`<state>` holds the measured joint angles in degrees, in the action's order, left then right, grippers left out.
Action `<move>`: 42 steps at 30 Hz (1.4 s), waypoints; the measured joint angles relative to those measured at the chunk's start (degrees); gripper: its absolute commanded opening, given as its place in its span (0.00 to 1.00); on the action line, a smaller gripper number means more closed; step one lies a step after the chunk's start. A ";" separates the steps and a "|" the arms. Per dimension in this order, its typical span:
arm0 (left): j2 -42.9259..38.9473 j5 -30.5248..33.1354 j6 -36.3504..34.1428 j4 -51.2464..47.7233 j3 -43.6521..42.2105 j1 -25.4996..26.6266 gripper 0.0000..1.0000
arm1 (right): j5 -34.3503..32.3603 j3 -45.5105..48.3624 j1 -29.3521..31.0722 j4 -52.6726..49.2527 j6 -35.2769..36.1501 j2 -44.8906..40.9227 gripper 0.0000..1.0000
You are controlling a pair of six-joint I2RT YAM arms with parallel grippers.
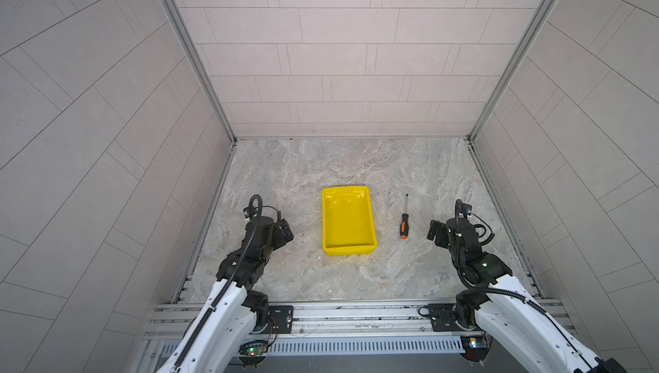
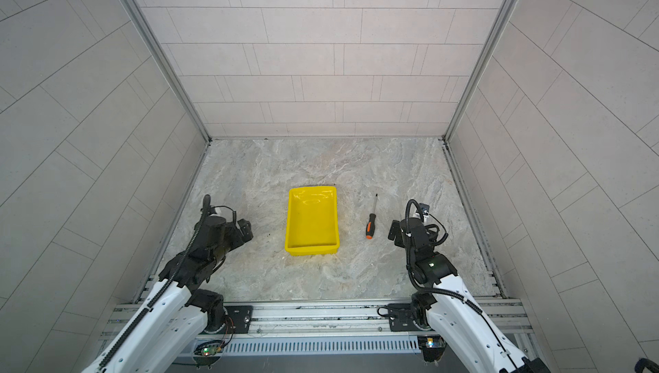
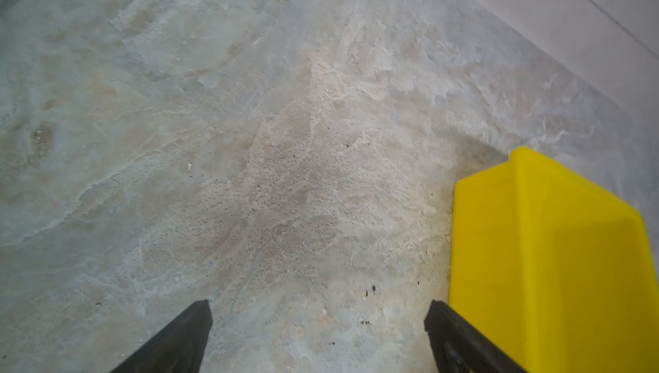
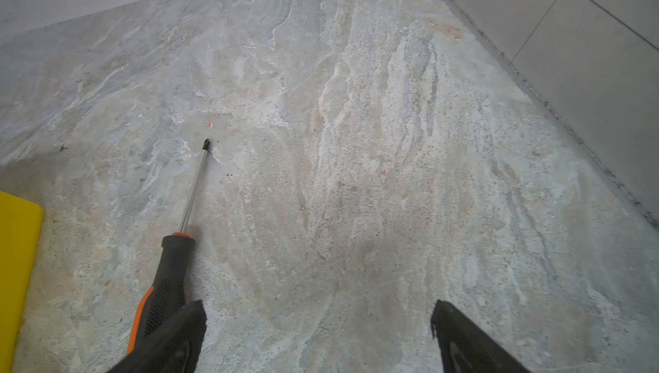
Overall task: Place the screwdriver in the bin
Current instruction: 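Move the right gripper over the black-and-orange screwdriver handle and lower it, then close the right gripper on the screwdriver handle and lift it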
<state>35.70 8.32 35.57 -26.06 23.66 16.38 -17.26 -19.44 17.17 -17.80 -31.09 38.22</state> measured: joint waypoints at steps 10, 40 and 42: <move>-3.48 6.75 -1.62 -1.66 -0.22 3.15 1.00 | 5.66 -3.19 2.10 3.78 1.79 13.40 0.99; -5.27 9.75 -1.57 -2.93 -0.55 3.15 1.00 | 25.46 -30.38 4.48 -14.62 -13.09 46.45 0.50; -5.20 9.70 -1.60 -2.80 -0.68 3.15 1.00 | 25.62 -30.38 4.61 -14.56 -13.16 47.34 0.49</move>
<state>30.50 18.02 33.98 -28.86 22.98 19.53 8.36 -49.82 21.78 -32.36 -44.25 85.56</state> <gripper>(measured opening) 0.999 0.495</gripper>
